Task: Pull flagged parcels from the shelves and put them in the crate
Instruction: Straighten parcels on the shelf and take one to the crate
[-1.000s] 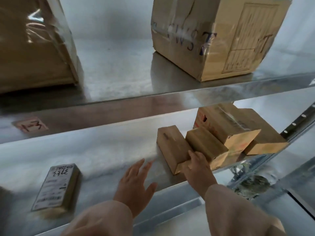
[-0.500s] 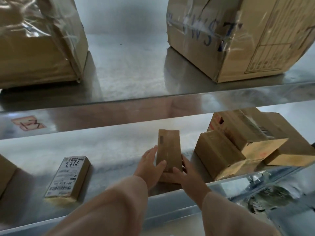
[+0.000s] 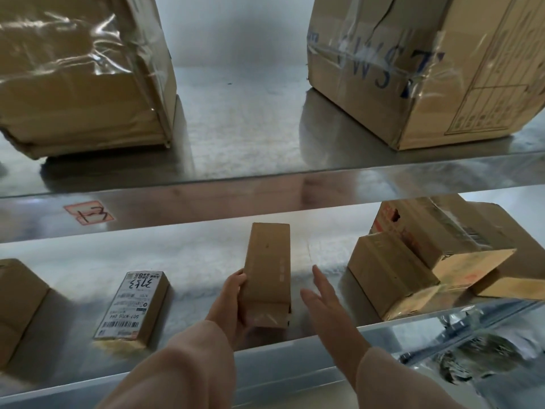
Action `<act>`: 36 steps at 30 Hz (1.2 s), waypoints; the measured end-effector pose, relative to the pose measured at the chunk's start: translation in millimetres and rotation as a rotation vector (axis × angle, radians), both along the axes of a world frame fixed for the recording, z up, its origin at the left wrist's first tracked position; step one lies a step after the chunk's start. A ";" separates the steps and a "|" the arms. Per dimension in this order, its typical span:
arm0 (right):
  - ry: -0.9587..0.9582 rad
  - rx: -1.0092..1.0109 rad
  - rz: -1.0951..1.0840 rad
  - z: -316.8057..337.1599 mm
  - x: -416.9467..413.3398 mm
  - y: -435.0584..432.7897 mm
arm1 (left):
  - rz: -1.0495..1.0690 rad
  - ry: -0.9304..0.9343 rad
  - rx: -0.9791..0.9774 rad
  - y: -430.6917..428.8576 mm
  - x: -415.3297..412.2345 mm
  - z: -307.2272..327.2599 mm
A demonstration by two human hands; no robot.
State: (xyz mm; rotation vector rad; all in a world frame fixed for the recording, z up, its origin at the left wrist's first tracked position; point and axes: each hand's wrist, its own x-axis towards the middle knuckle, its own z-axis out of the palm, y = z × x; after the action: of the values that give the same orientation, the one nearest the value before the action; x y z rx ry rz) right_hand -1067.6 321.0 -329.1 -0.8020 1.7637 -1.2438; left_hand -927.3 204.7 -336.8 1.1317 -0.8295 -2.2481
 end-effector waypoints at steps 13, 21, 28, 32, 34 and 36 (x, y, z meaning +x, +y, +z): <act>0.127 -0.111 0.192 -8.0 19.1 -16.9 | -0.092 -0.336 -0.470 14.9 22.3 9.4; 0.355 -0.040 0.289 -8.4 14.5 -13.5 | 0.008 -0.511 -0.365 8.2 38.4 -9.2; 0.593 -0.018 0.067 -2.9 -13.3 12.3 | -0.009 -0.658 -0.675 -1.6 35.2 10.6; 0.629 0.015 -0.069 16.7 -26.9 32.7 | -0.049 -0.782 -1.083 -6.2 16.8 40.8; 0.670 0.059 -0.156 25.3 -37.3 43.2 | -0.110 -0.715 -1.155 -1.3 4.2 52.7; 0.757 0.135 -0.226 31.0 -46.7 54.0 | -0.186 -0.679 -1.248 8.5 -7.8 57.6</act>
State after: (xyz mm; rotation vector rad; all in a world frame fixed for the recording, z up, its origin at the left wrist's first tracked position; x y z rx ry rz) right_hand -1114.3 375.0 -298.1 -1.1072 2.5714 -1.0019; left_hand -935.1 213.1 -279.2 1.0948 -2.2009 -0.9191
